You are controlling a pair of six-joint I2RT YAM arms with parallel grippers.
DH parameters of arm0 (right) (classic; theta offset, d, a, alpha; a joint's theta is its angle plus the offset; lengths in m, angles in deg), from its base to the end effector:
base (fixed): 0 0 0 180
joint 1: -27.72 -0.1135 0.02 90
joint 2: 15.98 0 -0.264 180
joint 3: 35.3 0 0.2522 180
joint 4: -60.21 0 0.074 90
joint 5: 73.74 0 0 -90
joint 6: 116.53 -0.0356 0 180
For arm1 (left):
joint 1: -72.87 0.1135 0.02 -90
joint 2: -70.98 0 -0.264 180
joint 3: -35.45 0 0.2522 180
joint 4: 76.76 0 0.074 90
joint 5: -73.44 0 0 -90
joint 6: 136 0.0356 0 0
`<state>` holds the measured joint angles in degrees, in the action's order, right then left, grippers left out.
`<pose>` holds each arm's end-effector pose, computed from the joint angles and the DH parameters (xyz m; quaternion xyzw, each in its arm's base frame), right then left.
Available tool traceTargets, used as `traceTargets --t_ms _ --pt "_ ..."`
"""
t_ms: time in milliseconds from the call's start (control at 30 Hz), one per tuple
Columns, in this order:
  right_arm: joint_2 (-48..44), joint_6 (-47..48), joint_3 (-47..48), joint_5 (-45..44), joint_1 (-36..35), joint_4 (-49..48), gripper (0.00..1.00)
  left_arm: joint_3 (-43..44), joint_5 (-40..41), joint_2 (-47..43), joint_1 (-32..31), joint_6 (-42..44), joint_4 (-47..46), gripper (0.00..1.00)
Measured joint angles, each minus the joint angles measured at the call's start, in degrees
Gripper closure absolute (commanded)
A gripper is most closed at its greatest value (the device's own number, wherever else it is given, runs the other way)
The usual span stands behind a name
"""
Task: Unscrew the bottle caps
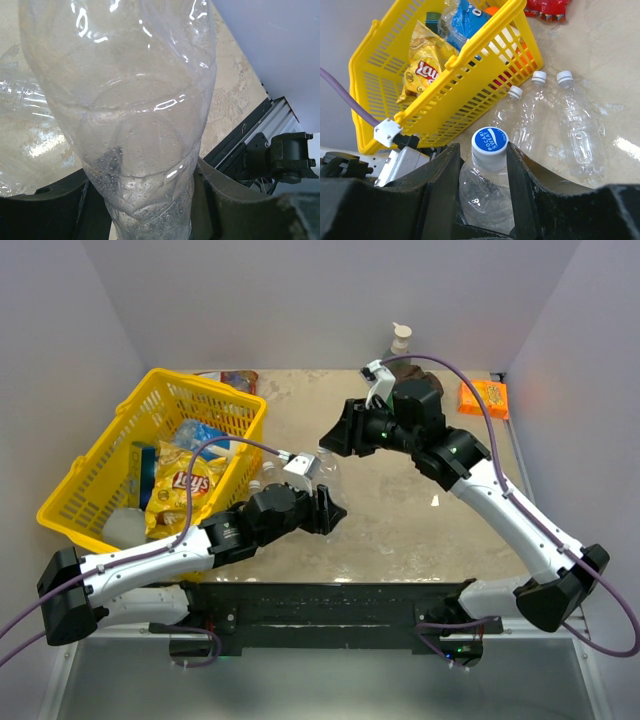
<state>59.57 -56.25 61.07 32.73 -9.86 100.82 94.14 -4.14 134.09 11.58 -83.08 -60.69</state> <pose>0.2249 0.1858 0.4222 -0.1377 0.8021 0.4129 0.4088 0.1287 -0.2190 0.2914 0.1110 0.8115 -0.3708 0.4377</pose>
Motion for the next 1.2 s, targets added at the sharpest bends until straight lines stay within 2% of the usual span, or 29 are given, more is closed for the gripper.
traceTargets --t_ms 200,300,533,633,767,933,1200 --pt "1.5 0.8 1.5 -2.0 -0.7 1.7 0.56 0.0 0.0 0.0 0.0 -0.3 0.1 0.62" --pt "2.1 1.2 1.8 -2.5 -1.2 2.6 0.6 0.0 -0.1 0.0 -0.1 -0.3 0.0 0.62" --pt "2.5 1.7 1.8 -3.4 -1.5 3.0 0.91 0.0 0.0 0.0 -0.2 -0.4 0.2 0.62" --pt "2.5 1.7 1.8 -2.8 -1.5 2.7 1.0 0.0 0.0 0.0 -0.2 -0.4 0.0 0.62" --pt "2.5 2.8 1.6 -0.8 -1.3 1.4 1.0 -0.7 -0.3 -0.9 -0.2 -0.3 -1.4 0.61" --pt "2.4 4.3 1.2 7.4 0.0 -1.2 1.0 -4.5 -3.2 -4.8 0.1 0.3 -6.0 0.61" --pt "2.5 5.3 -0.7 29.6 5.7 -7.3 1.0 -8.7 -12.5 -9.2 1.3 1.4 -13.1 0.61"
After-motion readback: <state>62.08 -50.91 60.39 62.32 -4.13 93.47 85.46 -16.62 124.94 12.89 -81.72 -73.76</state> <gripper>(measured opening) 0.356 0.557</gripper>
